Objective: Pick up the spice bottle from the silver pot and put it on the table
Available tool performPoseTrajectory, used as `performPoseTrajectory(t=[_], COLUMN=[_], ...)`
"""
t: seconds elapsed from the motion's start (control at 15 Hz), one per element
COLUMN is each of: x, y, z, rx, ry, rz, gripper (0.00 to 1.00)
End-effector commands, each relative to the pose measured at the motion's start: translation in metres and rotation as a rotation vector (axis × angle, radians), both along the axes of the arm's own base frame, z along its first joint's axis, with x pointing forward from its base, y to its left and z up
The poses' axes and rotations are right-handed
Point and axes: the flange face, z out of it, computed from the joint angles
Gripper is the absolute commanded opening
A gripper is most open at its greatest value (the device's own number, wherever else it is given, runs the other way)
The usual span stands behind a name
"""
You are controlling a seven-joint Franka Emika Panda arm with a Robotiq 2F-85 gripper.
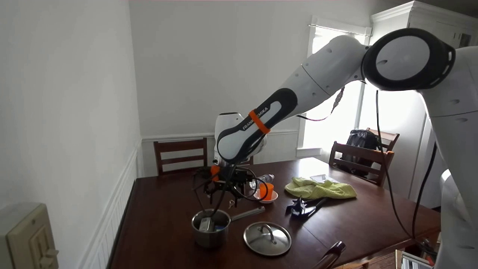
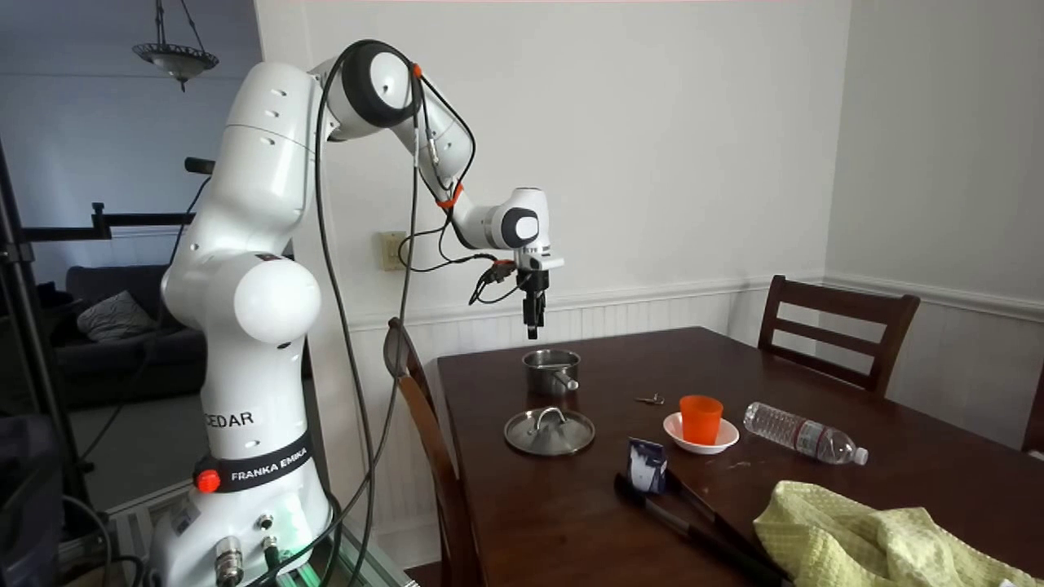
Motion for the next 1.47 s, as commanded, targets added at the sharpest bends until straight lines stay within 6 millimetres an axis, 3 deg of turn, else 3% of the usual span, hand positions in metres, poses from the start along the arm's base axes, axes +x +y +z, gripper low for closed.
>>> performPoseTrajectory(t=[0.0, 0.33, 0.67, 1.07, 1.4], x=[0.017, 0.040, 0.056, 0.056, 0.052], y=[-0.005, -0.013, -0.008, -0.003, -0.008], z=[-0.032, -0.065, -0.073, -0.094, -0.106], rx=[0.030, 0.060, 0.119, 0.171, 0.197], ry=[-0.026, -0.124, -0.152, -0.123, -0.120], rz=[-0.015, -0.004, 0.033, 0.050, 0.030], gripper=[1.00, 0.98, 0.93, 1.00, 0.99])
